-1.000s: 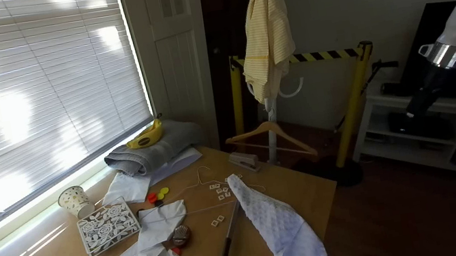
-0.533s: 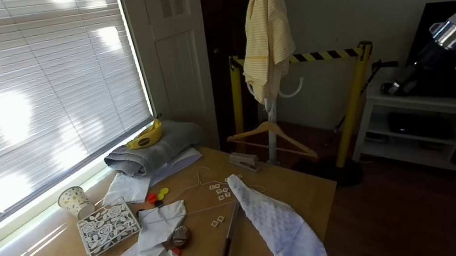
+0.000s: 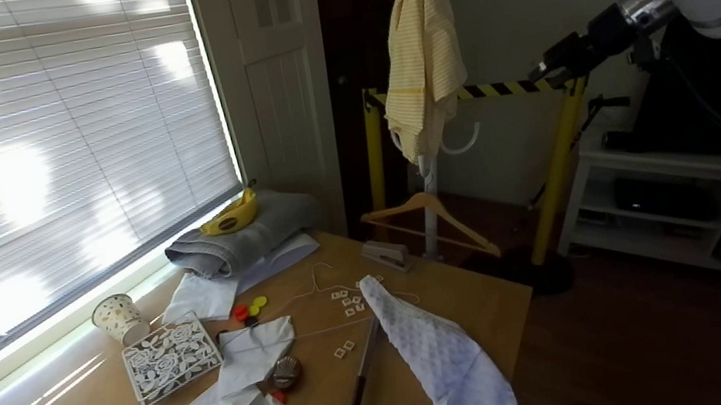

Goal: Put the yellow towel on the table

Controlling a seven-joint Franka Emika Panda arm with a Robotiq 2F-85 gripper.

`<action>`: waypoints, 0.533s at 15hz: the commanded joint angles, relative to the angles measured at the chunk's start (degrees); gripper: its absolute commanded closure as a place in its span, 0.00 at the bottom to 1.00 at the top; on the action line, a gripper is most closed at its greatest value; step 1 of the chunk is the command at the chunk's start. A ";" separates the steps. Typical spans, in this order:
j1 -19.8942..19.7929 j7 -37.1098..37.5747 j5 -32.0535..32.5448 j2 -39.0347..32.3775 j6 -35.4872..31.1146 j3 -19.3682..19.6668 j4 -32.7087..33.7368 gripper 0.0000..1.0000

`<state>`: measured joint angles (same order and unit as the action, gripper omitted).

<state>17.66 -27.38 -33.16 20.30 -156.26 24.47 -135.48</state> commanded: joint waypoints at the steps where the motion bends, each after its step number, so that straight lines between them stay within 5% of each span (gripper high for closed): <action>1: 1.91 0.00 -0.92 -0.46 -0.62 -0.41 1.10 0.00; 8: 3.18 -0.08 -1.66 -1.37 -0.91 -0.01 2.30 0.00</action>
<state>20.84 -27.46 -34.82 18.92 -157.16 24.46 -133.18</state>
